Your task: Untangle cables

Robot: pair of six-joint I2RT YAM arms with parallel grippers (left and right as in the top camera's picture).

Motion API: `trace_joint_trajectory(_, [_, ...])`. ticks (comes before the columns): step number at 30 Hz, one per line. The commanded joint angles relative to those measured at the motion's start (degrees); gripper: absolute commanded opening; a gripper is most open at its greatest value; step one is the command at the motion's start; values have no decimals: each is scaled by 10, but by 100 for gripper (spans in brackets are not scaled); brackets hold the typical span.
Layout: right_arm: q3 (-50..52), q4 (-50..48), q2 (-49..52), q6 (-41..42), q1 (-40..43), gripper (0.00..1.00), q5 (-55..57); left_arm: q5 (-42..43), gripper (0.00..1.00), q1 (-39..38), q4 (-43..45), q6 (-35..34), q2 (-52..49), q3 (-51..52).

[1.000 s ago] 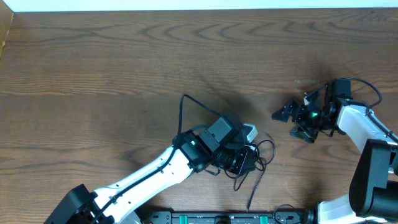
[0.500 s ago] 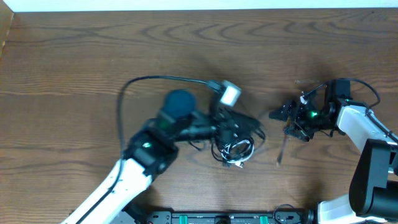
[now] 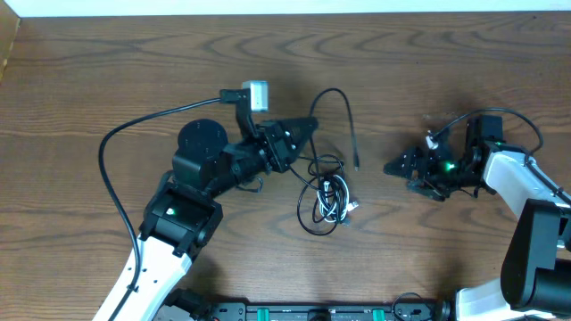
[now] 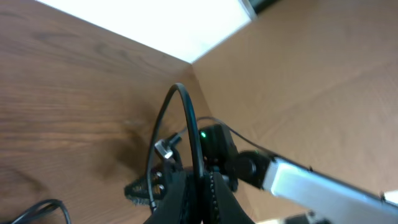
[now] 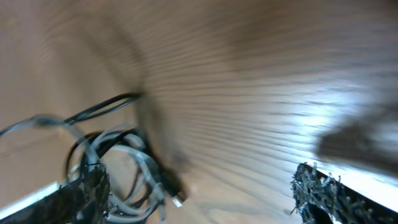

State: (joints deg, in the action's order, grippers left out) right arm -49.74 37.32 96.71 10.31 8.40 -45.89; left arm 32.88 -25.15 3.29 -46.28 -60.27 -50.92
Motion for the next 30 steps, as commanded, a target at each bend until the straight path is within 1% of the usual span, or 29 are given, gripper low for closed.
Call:
trace_joint_trajectory(1, [3, -5, 4, -52, -11, 87, -77, -21, 8, 5, -3, -25, 5, -4])
trace_joint_trajectory(2, [3, -7, 4, -49, -16, 84, -76, -20, 8, 5, -5, -26, 5, -4])
trace_joint_trajectory(5, [3, -20, 4, -39, -27, 82, -76, -4, 8, 5, -12, -25, 5, -4])
trace_joint_trajectory(13, [3, -64, 4, -31, -81, 78, -76, 99, 8, 5, -17, -25, -3, -4])
trace_joint_trajectory(15, [3, -75, 4, -31, -94, 75, -72, 116, 8, 5, -20, -24, -5, -4])
trace_joint_trajectory(17, [3, -83, 4, -28, -105, 71, -59, 126, 8, 5, -28, -24, -6, -4])
trace_joint_trajectory(21, [3, -97, 4, 12, -123, 69, -23, 147, 8, 5, -33, -25, -8, -4])
trace_joint_trajectory(26, [3, -115, 4, 15, -135, 68, -19, 180, 7, 4, -33, -25, -8, -4])
trace_joint_trajectory(30, [3, -123, 4, 15, -145, 68, -5, 190, 8, -10, -33, -25, -12, -4])
